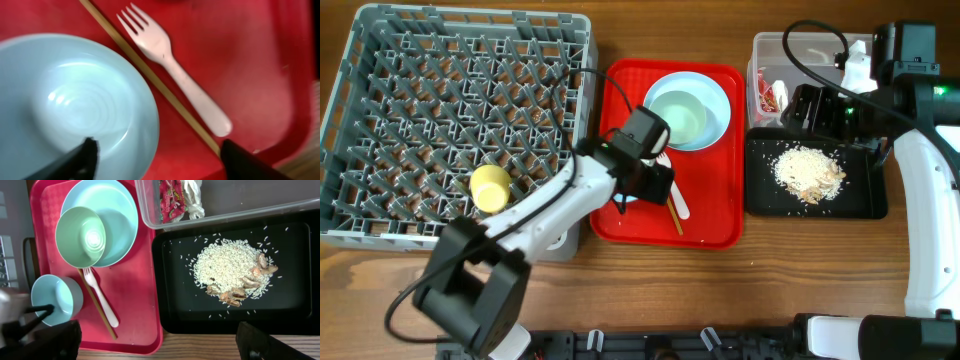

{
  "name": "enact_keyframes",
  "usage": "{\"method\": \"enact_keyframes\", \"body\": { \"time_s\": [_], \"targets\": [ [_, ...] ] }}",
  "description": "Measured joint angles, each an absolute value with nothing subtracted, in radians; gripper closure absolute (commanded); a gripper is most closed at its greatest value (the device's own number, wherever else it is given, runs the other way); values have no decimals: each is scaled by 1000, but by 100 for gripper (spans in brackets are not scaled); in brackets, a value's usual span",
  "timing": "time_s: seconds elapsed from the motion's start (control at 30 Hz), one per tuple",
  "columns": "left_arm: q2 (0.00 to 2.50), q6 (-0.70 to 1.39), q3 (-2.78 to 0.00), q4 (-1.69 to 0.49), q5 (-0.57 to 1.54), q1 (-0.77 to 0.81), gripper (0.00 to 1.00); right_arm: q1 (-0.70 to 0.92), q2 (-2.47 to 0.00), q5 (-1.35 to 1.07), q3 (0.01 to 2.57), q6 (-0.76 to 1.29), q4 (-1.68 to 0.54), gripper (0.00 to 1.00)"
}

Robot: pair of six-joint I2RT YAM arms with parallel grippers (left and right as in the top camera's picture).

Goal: Sort waste into correct bins and load items into the dishwasher rack
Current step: 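Move the left gripper to the light-blue bowl and grasp its rim, then carry the light-blue bowl into the dish rack with the left gripper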

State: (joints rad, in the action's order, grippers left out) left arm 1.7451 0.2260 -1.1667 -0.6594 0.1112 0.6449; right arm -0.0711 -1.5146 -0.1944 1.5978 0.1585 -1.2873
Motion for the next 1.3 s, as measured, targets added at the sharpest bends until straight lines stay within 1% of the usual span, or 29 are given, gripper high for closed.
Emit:
{"method": "enact_keyframes", "body": {
  "time_s": [0.03, 0.07, 0.1, 0.17, 0.2, 0.27, 0.3, 0.33, 0.57, 0.73, 0.97, 1.17, 1.3],
  "targets": [
    [1761, 226, -1167, -658, 103, 652, 46, -71, -1515, -194, 1598, 159, -1288, 0],
    [1779, 226, -1167, -657, 96, 660, 53, -71, -1515, -194, 1598, 159, -1291, 0],
    [1800, 223, -1167, -657, 90, 668, 56, -71, -1515, -194, 1598, 159, -1295, 0],
    [1828, 223, -1167, -657, 76, 677, 68, -71, -1515, -194, 1598, 159, -1298, 0],
    [1837, 224, -1167, -657, 68, 678, 72, -71, -1515, -194, 1598, 158, -1298, 0],
    [1845, 221, -1167, -657, 51, 678, 88, -71, -1515, -194, 1598, 159, -1298, 0],
    [1845, 226, -1167, -657, 45, 678, 94, -71, -1515, -194, 1598, 159, -1298, 0],
    [1845, 225, -1167, -657, 37, 678, 96, -71, -1515, -194, 1598, 159, -1298, 0],
    [1840, 216, -1185, -652, -7, 681, 96, -71, -1515, -194, 1598, 158, -1308, 0],
    [1821, 216, -1211, -696, -11, 681, 96, -71, -1515, -194, 1598, 158, -1321, 0],
    [1670, 216, -1275, -717, -10, 672, 96, -71, -1515, -194, 1598, 152, -1322, 0],
    [1494, 216, -1292, -711, -7, 578, 96, -71, -1515, -194, 1598, 151, -1323, 0],
    [1451, 216, -1294, -703, 40, 479, 96, -71, -1515, -194, 1598, 151, -1323, 0]
  ]
}}
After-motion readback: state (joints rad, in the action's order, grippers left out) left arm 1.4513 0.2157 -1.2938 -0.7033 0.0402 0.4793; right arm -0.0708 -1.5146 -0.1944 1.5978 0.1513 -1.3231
